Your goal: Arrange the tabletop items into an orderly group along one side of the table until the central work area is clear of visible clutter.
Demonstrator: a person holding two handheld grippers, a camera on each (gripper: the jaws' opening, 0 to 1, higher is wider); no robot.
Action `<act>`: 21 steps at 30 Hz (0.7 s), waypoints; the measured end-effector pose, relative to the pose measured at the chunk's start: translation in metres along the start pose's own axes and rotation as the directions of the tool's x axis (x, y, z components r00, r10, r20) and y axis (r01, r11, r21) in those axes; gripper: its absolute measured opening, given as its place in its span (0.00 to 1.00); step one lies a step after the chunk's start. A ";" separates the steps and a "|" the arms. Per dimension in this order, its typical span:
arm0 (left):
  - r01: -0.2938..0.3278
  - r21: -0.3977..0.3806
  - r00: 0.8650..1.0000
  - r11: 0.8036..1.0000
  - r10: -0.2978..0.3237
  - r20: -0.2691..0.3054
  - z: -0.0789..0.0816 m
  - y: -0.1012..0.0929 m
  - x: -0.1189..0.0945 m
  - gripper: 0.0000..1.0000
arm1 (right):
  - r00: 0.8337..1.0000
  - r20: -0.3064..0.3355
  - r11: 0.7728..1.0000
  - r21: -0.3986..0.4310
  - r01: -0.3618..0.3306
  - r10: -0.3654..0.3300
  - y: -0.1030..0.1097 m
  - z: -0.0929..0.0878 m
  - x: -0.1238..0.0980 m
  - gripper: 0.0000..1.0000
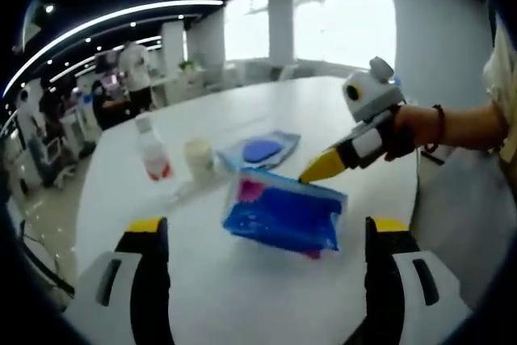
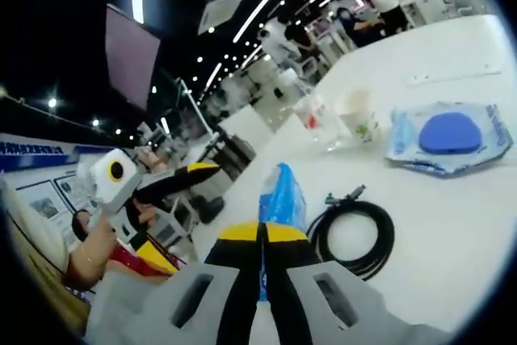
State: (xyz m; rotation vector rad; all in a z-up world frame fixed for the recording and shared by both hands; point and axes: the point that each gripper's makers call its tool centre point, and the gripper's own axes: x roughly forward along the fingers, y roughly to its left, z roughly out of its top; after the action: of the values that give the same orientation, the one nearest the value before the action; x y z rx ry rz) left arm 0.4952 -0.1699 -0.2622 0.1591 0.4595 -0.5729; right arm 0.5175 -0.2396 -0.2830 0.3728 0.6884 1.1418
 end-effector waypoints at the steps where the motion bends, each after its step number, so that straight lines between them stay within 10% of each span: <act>1: -0.001 -0.001 1.000 1.000 0.001 0.002 0.000 0.000 0.000 0.97 | 1.000 -0.002 1.000 -0.006 -0.002 0.002 0.001 0.000 -0.001 0.01; 21: -0.005 -0.056 1.000 0.998 0.004 -0.017 -0.012 0.004 0.016 0.74 | 0.999 -0.025 0.998 -0.056 -0.029 0.028 0.014 -0.003 -0.025 0.01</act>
State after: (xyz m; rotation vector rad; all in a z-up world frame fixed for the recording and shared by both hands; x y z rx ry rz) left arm 0.5047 -0.1708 -0.2805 0.1116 0.4908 -0.5542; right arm 0.4999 -0.2573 -0.2691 0.3220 0.6728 1.1920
